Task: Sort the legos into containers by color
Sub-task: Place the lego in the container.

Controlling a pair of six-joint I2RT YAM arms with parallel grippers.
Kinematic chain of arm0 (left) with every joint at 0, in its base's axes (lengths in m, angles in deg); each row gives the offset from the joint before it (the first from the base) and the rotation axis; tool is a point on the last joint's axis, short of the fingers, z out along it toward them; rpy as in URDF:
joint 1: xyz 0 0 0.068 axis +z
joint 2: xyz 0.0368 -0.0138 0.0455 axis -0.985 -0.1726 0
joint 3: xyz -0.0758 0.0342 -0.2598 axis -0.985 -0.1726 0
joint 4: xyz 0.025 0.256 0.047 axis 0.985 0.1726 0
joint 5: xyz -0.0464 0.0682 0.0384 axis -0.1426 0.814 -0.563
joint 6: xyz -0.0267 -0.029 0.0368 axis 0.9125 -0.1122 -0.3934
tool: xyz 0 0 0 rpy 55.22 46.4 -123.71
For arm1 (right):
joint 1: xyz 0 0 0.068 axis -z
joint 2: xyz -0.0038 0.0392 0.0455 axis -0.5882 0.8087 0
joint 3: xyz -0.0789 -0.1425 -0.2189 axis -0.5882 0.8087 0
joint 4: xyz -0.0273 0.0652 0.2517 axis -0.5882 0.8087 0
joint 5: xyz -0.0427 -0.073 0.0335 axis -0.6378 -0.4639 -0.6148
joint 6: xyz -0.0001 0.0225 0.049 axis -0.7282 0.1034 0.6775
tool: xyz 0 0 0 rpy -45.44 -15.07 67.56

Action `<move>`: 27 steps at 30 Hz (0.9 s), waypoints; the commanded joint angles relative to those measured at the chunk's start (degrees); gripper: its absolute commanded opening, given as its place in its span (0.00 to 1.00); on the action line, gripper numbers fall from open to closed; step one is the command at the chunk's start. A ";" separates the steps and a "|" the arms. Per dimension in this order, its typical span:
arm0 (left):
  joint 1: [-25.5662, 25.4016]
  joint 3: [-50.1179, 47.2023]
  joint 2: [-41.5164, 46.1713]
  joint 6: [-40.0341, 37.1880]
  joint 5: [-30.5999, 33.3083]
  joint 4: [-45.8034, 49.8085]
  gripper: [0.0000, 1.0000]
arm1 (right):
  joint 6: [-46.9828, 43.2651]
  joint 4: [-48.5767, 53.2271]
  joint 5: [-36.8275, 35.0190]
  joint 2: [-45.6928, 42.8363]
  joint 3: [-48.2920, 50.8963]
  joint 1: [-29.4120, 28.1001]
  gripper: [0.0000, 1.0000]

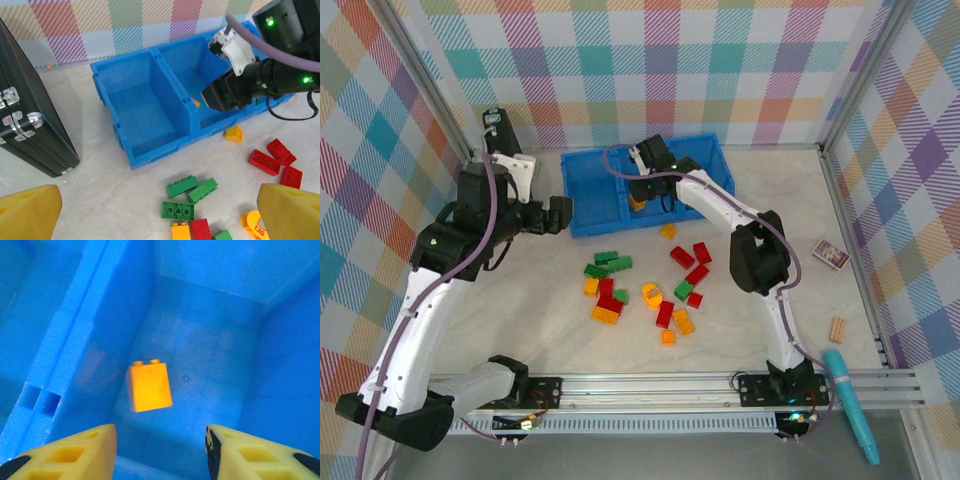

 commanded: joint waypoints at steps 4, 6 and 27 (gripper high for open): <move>-0.43 -4.55 -2.78 5.32 -1.21 3.86 0.90 | 0.13 -0.71 0.51 -4.78 2.29 -0.37 0.51; -0.60 -7.06 -4.42 9.43 -3.20 4.97 0.84 | 0.34 -0.24 0.37 -7.15 3.47 -0.35 0.51; -19.54 -25.66 -17.29 33.79 -0.16 -11.44 0.70 | 5.10 0.15 -5.93 -37.70 34.21 -0.31 0.58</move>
